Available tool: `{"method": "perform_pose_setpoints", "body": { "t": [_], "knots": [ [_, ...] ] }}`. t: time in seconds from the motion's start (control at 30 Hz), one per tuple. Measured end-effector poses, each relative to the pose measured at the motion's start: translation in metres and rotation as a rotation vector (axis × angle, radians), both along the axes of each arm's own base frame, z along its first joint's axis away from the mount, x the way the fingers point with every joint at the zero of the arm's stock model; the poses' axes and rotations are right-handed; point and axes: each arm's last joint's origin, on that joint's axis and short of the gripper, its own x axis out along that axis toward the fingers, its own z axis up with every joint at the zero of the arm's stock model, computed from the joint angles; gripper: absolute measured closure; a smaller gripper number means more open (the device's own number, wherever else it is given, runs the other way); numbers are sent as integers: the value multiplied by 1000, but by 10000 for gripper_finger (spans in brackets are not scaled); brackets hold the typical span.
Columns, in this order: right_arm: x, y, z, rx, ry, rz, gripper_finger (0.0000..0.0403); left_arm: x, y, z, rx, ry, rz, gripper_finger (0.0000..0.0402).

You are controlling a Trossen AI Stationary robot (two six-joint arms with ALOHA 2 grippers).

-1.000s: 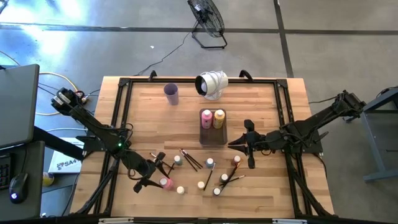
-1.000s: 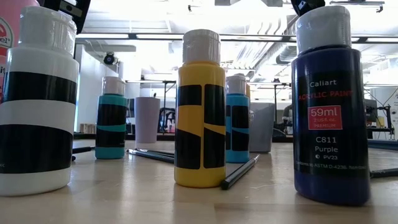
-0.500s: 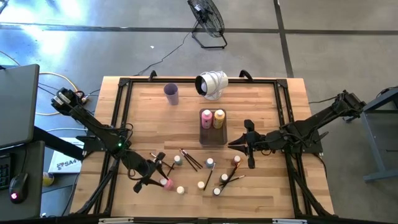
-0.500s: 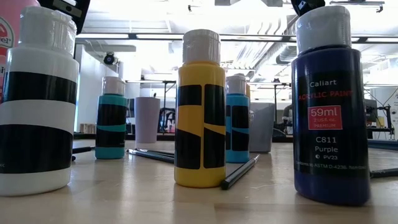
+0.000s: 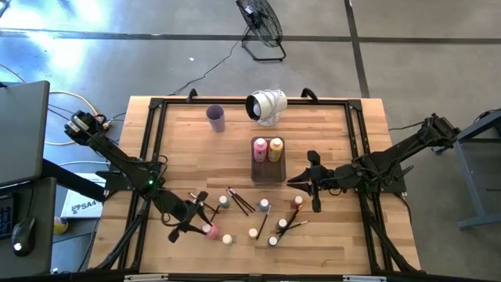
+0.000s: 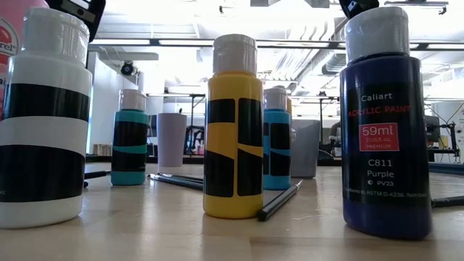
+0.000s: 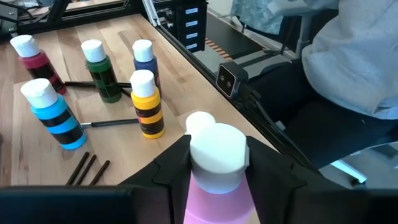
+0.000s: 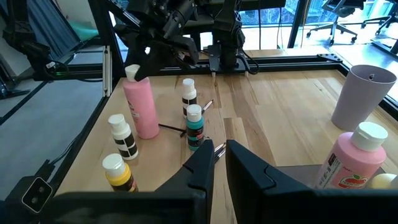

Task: Pick & Place Paint Supplies
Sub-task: Put the pink paint bottle into the black bin

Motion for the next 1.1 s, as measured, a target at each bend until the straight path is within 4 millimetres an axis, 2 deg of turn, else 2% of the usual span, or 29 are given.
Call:
{"method": "perform_pose_setpoints", "body": {
  "t": [0.3,0.5,0.67,1.1],
  "knots": [
    [0,0,0,0,0,1,371,0,0,1,-10,-4,-2,277],
    [0,2,0,14,8,55,371,4,-3,15,-33,-10,5,277],
    [0,2,-1,-4,10,64,371,8,-3,26,69,22,76,277],
    [-6,3,-12,-46,142,190,371,16,-1,86,200,-30,275,277]
  ]
}}
